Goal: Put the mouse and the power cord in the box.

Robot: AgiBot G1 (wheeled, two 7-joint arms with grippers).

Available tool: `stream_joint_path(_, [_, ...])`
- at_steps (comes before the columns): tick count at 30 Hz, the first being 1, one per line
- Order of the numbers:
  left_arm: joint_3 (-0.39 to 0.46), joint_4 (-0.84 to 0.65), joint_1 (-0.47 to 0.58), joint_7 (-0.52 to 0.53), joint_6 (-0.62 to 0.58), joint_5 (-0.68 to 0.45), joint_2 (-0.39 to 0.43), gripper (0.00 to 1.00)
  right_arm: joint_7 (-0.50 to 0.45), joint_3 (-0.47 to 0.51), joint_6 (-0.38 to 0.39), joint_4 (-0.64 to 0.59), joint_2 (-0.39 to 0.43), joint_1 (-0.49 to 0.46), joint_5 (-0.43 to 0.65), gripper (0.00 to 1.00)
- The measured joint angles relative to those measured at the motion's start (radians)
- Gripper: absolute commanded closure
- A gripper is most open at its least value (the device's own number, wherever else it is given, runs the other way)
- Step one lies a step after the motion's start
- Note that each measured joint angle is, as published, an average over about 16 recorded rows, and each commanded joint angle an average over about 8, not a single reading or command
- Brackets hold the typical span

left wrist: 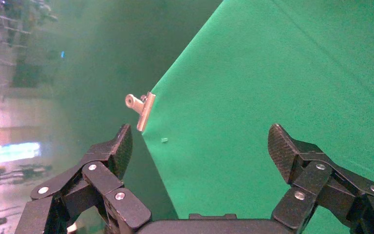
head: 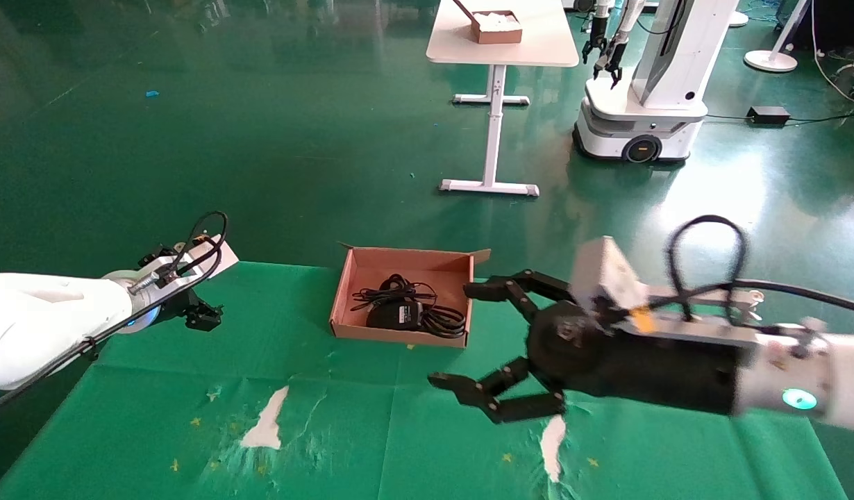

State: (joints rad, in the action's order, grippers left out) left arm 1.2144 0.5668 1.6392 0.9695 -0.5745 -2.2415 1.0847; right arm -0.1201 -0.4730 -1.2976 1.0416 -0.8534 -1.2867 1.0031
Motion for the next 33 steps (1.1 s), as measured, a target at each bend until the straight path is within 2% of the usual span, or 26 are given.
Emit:
stream_joint_path(6, [-0.069,0.053,-0.042,-0.057,-0.067,0.111,-0.035,0.00,-0.021,0.061,-0.062,0.077,0.076,0.067,-0.086,0.00])
stream_joint_path(18, [-0.260,0.199,-0.157,-0.217,-0.256,0.420,-0.132,0.00,-0.058,0.167,-0.171,0.210,0.209,0.183,-0.236,0.00])
stream_joint_path(33, [-0.501,0.385,-0.303,-0.419,-0.494,0.810,-0.254,0.00,-0.067,0.192,-0.198,0.242,0.242,0.211,-0.273,0.00])
